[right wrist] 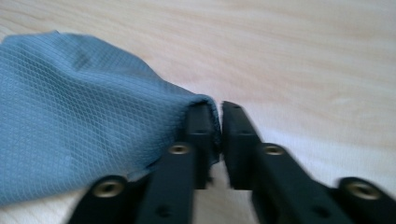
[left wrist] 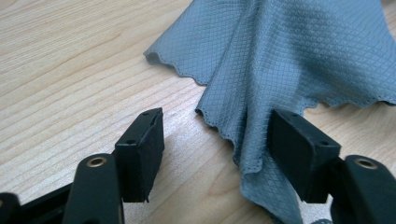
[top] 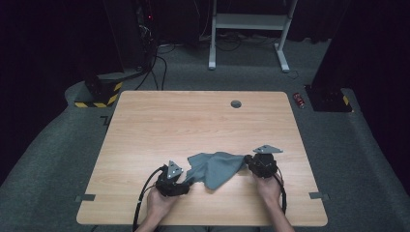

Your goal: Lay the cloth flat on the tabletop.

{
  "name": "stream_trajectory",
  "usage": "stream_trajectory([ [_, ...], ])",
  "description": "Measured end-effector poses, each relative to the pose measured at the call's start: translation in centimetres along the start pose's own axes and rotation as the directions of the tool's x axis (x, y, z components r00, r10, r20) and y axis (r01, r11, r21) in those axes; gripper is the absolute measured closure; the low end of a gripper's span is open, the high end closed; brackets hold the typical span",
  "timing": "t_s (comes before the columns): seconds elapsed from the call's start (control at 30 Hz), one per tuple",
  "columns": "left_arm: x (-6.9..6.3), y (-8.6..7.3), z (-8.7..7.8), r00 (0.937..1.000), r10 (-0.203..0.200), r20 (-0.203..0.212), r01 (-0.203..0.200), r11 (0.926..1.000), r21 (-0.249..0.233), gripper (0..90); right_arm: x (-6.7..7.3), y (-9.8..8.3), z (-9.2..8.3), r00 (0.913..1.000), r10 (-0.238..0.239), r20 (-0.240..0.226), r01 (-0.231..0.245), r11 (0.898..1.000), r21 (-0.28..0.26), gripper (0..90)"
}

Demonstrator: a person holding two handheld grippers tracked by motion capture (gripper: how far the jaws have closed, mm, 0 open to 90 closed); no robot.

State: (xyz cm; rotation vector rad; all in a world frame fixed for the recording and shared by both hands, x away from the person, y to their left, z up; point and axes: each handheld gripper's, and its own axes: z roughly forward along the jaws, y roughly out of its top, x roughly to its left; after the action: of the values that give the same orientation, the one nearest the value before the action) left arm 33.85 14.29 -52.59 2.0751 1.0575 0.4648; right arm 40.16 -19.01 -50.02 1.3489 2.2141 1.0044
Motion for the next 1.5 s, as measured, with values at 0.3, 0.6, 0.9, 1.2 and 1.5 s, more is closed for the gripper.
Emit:
stream_trajectory([
  [0.3,0.3,0.4,-0.8,0.9992,-0.016,0.036,0.017,0.9994,-0.030,38.4,2.4,-0.7,-3.5,0.9935,-0.067,-0.092,0.058,0.994,-0.097,67.0],
  [0.6,0.7,1.8,-0.7,0.9985,-0.014,0.052,0.016,0.9993,-0.034,42.5,7.4,-1.5,-0.8,0.9572,-0.182,-0.225,0.182,0.983,-0.018,64.1],
  [0.9,1.6,3.8,1.1,0.9991,-0.039,0.016,0.040,0.9990,-0.020,42.5,7.2,-2.6,-0.1,0.9528,-0.225,-0.204,0.241,0.969,0.058,73.9],
  [1.2,3.0,5.7,4.4,0.9991,-0.038,-0.021,0.039,0.9981,0.049,47.7,6.4,-2.9,-0.7,0.9504,-0.231,-0.208,0.250,0.966,0.067,75.4],
  [1.5,3.1,7.2,5.2,0.9993,0.038,0.008,-0.038,0.9944,0.098,89.3,6.3,-3.0,-0.7,0.9510,-0.226,-0.210,0.244,0.968,0.062,76.1],
])
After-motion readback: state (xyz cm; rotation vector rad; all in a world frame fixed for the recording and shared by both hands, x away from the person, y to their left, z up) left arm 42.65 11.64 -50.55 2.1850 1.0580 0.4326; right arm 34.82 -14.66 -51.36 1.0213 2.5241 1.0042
